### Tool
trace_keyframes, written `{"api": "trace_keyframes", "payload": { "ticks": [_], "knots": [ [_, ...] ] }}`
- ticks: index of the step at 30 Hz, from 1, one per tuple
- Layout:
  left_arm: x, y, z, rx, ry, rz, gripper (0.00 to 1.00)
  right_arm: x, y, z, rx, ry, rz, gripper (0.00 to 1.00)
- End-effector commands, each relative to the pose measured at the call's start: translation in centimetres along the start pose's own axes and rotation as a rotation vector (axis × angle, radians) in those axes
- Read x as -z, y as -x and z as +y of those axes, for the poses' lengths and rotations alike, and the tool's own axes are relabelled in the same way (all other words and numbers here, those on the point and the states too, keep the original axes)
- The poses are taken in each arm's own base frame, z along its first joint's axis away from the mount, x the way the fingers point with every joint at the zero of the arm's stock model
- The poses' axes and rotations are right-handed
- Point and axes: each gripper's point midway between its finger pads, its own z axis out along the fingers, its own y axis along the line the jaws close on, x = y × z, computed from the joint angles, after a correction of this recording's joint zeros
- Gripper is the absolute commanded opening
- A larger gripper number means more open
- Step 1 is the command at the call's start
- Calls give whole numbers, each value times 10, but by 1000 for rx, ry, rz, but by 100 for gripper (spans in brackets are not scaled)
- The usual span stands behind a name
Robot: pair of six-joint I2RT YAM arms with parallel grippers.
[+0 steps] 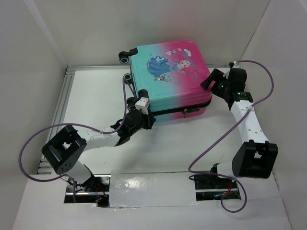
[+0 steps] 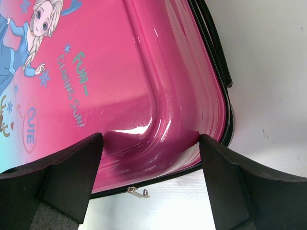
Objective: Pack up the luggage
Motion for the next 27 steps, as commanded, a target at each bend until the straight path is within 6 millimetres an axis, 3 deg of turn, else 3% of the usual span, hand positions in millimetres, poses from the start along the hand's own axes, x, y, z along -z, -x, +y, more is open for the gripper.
{"api": "trace_keyframes", "payload": {
  "ticks": [1,4,7,11,14,18,20,22,27],
  "knots": [
    [5,53,-18,26,-51,-183,23,-6,-16,-3,-1,7,51,87],
    [6,59,-21,29,-62,-205,0,-6,-16,-3,-1,7,51,87],
    [4,60,-25,8,-87,-212,0,-6,-16,-3,-1,7,51,87],
    [5,56,-48,-68,-227,-200,0,-7,-19,-5,-3,3,59,87],
    [3,55,-79,-135,-330,-173,0,-7,-17,-4,-1,7,51,85],
    [-11,33,-111,-202,-406,-84,0,-6,-19,-4,-1,7,51,85],
    [-18,33,-118,-216,-428,-61,0,-5,-20,-3,-10,15,55,85],
    [-23,19,-128,-224,-456,-17,0,-6,-19,-7,-15,9,50,85],
    [-38,19,-134,-216,-465,-4,0,-4,-21,-7,-15,9,50,85]
  ]
}}
